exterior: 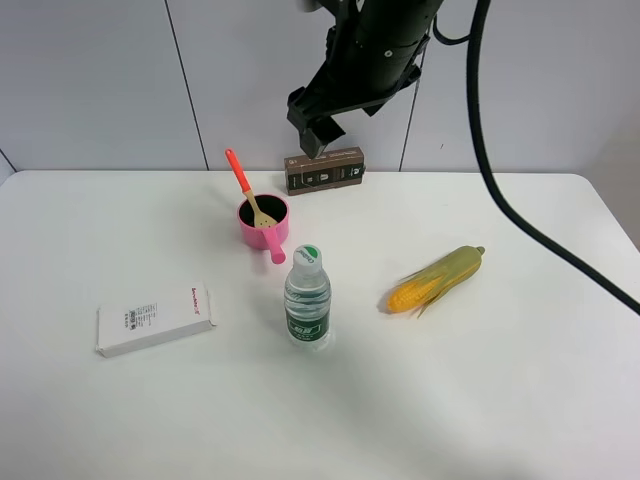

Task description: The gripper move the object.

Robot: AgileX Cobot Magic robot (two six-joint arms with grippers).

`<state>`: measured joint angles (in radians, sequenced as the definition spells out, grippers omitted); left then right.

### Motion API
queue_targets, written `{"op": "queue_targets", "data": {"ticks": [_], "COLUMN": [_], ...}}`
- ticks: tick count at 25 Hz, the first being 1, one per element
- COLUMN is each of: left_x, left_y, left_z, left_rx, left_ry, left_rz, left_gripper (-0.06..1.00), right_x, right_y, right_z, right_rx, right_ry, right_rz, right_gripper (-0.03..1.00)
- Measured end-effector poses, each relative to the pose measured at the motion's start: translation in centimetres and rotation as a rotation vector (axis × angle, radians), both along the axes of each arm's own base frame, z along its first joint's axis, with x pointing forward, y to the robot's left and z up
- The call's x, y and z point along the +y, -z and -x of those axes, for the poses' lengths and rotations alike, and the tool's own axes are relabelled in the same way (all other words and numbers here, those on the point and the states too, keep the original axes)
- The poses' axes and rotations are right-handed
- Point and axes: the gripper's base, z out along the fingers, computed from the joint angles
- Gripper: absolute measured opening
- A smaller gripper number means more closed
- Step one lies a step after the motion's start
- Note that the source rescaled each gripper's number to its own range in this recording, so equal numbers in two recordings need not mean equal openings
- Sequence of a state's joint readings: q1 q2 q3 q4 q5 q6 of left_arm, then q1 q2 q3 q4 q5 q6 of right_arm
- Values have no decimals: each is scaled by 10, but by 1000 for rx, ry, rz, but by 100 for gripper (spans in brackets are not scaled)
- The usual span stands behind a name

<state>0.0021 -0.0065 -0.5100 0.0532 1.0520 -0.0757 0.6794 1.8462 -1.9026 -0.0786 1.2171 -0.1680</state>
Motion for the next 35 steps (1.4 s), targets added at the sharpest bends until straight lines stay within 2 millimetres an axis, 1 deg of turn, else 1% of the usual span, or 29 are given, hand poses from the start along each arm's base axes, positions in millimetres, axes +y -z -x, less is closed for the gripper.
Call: {"op": "queue_targets", "data": {"ticks": [4, 5, 9, 14, 18, 21, 24, 28, 31, 35], "left_x": [0, 0, 0, 0, 0, 0, 0, 0, 0, 0], "left_y": [0, 0, 0, 0, 0, 0, 0, 0, 0, 0], "left_z": [0, 0, 0, 0, 0, 0, 0, 0, 0, 0], "left_rx": [0, 0, 0, 0, 0, 0, 0, 0, 0, 0], "left_ry": [0, 0, 0, 0, 0, 0, 0, 0, 0, 0], "left_rz": [0, 0, 0, 0, 0, 0, 0, 0, 0, 0], "left_gripper": [100, 100, 100, 100, 100, 100, 100, 100, 100, 100], "right_x": [-18, -32, -63, -106, -138, -162, -189, -220, -242, -267], "right_y": [-5, -7, -15, -27, -37, -46, -55, -65, -70, -63], "right_z": [-10, -17, -30, -41, -44, -44, -42, -37, -28, -5], "right_rx": [-13, -22, -39, -65, -91, -113, -136, -164, -175, -141], "right_ry": [71, 124, 235, 351, 433, 492, 564, 653, 721, 819], "right_rz": [-4, -4, -14, -28, -37, -44, -51, -61, -66, -63], "right_gripper": [82, 82, 82, 82, 82, 82, 82, 82, 82, 82]}}
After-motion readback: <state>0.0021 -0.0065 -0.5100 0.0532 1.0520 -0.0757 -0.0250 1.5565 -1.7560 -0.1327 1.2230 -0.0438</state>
